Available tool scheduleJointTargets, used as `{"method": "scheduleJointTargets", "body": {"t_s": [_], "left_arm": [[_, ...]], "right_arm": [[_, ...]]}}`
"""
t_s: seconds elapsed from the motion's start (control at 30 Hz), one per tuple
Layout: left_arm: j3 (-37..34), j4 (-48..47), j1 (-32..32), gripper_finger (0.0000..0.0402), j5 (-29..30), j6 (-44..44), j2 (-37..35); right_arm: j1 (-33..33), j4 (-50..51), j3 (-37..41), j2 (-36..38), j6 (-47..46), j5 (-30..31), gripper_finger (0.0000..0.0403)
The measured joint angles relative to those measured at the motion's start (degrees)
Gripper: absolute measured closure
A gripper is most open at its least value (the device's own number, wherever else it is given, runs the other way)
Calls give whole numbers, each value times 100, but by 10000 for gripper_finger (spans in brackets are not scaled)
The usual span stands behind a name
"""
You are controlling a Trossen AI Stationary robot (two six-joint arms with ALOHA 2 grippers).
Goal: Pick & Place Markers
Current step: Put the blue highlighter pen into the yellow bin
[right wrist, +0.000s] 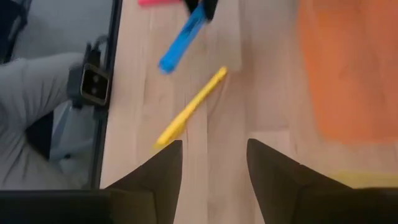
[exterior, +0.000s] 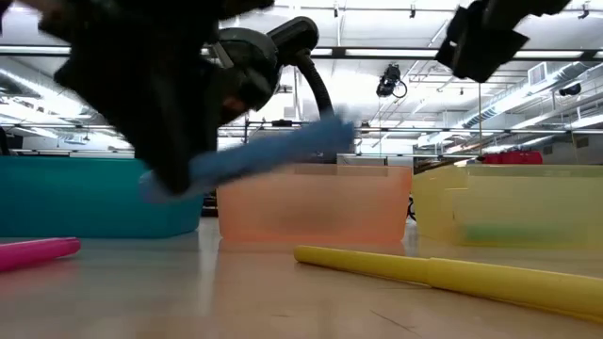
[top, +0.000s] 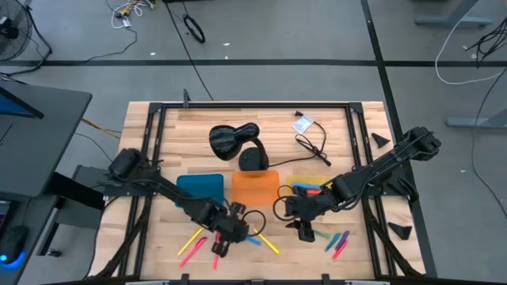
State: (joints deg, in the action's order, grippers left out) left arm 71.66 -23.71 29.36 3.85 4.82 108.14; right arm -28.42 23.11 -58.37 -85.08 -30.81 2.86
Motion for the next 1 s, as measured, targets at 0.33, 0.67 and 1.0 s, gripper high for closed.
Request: {"method": "scheduleJointTargets", "body": {"t_s": [0.33,0.67,1.0], "left_arm": [[-238,1402,217,336,945,-96,-477],[-2828,5365,335,336,1696,245,-1701],[-3758,7436,335,336,2854,351,-2068]], "right_arm": [[-203,-502,0,-1,431,125,223],[-244,-762,0,0,603,579,223],[-244,-2216,0,-2,1002,2220,223]]}}
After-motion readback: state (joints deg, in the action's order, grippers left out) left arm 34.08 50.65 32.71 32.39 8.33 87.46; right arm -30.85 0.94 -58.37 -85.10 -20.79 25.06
